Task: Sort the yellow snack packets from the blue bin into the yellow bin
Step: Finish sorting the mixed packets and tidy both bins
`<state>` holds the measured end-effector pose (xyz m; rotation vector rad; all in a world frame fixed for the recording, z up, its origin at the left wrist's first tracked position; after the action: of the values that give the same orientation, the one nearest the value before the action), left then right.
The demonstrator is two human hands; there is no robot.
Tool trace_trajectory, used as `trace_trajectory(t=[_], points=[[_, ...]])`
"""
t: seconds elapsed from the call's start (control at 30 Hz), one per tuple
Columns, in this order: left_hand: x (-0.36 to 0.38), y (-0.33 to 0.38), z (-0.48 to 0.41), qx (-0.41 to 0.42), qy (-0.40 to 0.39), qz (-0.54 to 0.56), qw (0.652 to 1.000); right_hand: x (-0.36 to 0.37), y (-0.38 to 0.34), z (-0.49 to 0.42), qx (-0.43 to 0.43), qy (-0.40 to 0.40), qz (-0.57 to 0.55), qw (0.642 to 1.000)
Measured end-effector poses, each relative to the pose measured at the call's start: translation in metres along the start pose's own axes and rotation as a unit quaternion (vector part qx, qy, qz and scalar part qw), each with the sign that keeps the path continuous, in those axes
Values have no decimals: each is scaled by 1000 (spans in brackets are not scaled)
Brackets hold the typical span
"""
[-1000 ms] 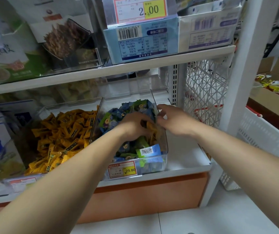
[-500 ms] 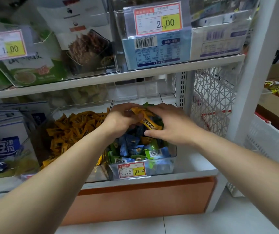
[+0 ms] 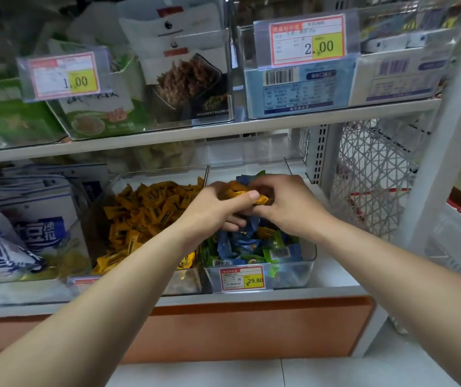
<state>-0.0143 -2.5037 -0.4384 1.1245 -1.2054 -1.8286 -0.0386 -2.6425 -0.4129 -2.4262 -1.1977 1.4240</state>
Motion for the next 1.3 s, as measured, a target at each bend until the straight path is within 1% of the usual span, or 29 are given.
trace_trajectory(t=[0.03,0.1,0.17,0.27,0.37,0.43,0.47,0.5,0.53,0.57,0.63,0.67,0.7,0.73,0.8,0.87,0.9,0.97,1.03,1.07,1.1,1.17,1.2,1.23,1.27,1.3], points=[[-3,2,2,20,34,-31,999,2,0,-2,9,1,0,1000],[-12,4,5,41,87,-42,994,6,0,-5,24,0,-1,1000],[-20,4,8,42,96,-8,994,9,0,-9,29,-7,5,1000],[-29,2,9,42,88,78,992,13,-1,-13,38,-12,7,999],[-43,3,11,47,96,95,990,19,-8,-18,33,-19,-34,999],[-67,2,11,49,134,105,984,17,-6,-20,34,-29,-36,998],[-85,-1,14,51,173,94,979,13,-2,-19,39,-26,-23,999],[-103,-3,17,52,222,60,972,7,5,-18,49,-23,-7,999],[-120,-7,21,47,270,-2,962,1,14,-15,63,-30,8,997],[-132,-14,23,33,303,-82,949,-1,21,-11,79,-62,27,995],[-137,-29,21,-12,315,-264,912,9,29,0,90,-190,87,974],[-133,-33,19,-14,311,-327,892,17,31,5,86,-254,121,956],[-125,-31,19,4,308,-354,883,25,30,9,78,-298,153,939],[-114,-25,20,34,302,-352,885,31,29,11,69,-322,182,927],[-86,-8,25,105,275,-348,890,41,25,11,47,-346,231,908],[-53,3,29,169,234,-383,878,47,25,10,35,-367,265,891],[-37,3,31,186,202,-402,873,48,25,9,34,-371,274,887],[-15,-4,28,190,139,-456,858,49,25,8,29,-371,283,884],[-6,-10,22,191,127,-517,825,50,24,8,22,-363,290,885],[-5,-12,20,193,133,-530,815,48,25,8,24,-350,282,893],[-5,-13,19,195,141,-533,812,41,26,7,39,-323,252,912],[-5,-15,17,195,160,-528,811,21,28,4,80,-237,138,958],[-5,-14,16,192,168,-521,815,9,27,2,92,-184,77,976],[-6,-12,16,186,174,-499,828,-3,25,-1,99,-128,28,986],[-7,-8,15,179,175,-455,854,-12,21,-3,102,-77,-14,992],[-10,-3,16,171,169,-389,889,-17,17,-4,104,-34,-68,992]])
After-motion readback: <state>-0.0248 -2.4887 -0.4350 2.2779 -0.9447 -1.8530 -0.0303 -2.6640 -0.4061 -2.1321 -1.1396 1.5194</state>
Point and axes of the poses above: each hand's wrist, its own z-axis away from the middle knuckle, its own x-axis out of the palm, y = z × x, the point moved 8 cm from there along -z, towards the middle knuckle, and after that the axes turned 14 degrees about -x, right-handed, at the moved point
